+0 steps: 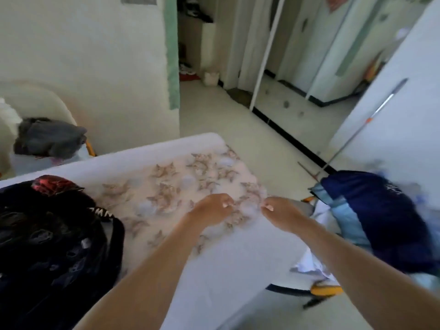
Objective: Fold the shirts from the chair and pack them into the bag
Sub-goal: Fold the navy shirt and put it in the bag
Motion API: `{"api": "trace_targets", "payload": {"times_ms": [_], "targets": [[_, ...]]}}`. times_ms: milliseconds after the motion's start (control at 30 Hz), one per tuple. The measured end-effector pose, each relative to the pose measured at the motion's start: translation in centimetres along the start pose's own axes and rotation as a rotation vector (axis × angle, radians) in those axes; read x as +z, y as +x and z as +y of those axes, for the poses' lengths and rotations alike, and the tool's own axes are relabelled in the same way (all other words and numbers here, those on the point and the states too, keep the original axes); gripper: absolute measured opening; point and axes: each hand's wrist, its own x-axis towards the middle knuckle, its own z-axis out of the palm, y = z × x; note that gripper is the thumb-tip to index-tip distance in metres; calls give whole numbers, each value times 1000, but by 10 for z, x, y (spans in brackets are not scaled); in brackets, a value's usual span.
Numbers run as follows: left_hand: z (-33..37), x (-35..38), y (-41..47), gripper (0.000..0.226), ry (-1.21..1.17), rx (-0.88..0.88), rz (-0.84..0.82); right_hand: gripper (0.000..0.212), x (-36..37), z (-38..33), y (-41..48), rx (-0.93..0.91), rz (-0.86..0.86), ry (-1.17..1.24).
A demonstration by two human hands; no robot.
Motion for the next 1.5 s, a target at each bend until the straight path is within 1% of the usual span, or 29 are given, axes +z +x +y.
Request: {"api": "trace_targets", "payload": {"times_ms": [33,133,167,200,267,333,433,533,600,633,700,733,767,800,833,867,933,1000,1067,1133,1200,1233,1333,1433,1500], "targets": [[19,14,10,31,7,24,-34,14,-11,24,-7,62,16,0],[74,58,42,30,21,110,-118,19,-39,101,-32,205,59,-22],[92,73,53,29,34,142,-148,17,-46,126,-41,253,80,-11],[112,87,64,29,47,182,-175,16,-53,152,-49,292,95,9],[151,115,87,32,63,242,-236,24,-67,197,-62,348,115,19],[191,142,111,33,60,261,-300,19,-81,244,-66,402,139,9],[249,187,154,27,117,312,-373,33,-101,316,-57,413,184,-48],[308,234,200,29,226,364,-404,44,-123,382,-42,408,195,-206],[345,264,227,26,266,375,-421,56,-137,421,-35,444,194,-293],[362,277,236,28,253,369,-438,64,-141,438,-34,467,192,-314],[391,303,251,34,203,366,-476,80,-144,473,-34,517,176,-291],[403,315,257,35,192,370,-495,85,-144,488,-35,540,159,-206],[411,327,261,36,193,371,-513,86,-143,498,-35,559,134,-78],[419,338,265,38,203,374,-528,82,-141,506,-36,574,116,47],[425,347,268,40,223,379,-539,76,-137,511,-37,581,117,128],[431,354,269,43,243,386,-547,69,-133,515,-37,586,144,155],[436,367,270,51,261,392,-547,59,-126,521,-36,590,199,90],[435,378,269,55,270,398,-523,53,-127,525,-36,598,215,3],[430,392,266,52,251,392,-492,43,-131,528,-36,595,246,9],[426,404,262,39,224,396,-476,38,-134,529,-39,571,267,93],[424,409,258,23,189,412,-465,47,-134,528,-45,545,245,160],[423,409,258,19,169,426,-454,53,-133,526,-48,540,235,173],[423,400,256,15,145,481,-415,65,-129,519,-58,491,267,163],[427,386,251,11,122,574,-390,74,-128,511,-60,414,308,155],[435,373,247,11,53,580,-349,80,-130,504,-59,381,317,158]]}}
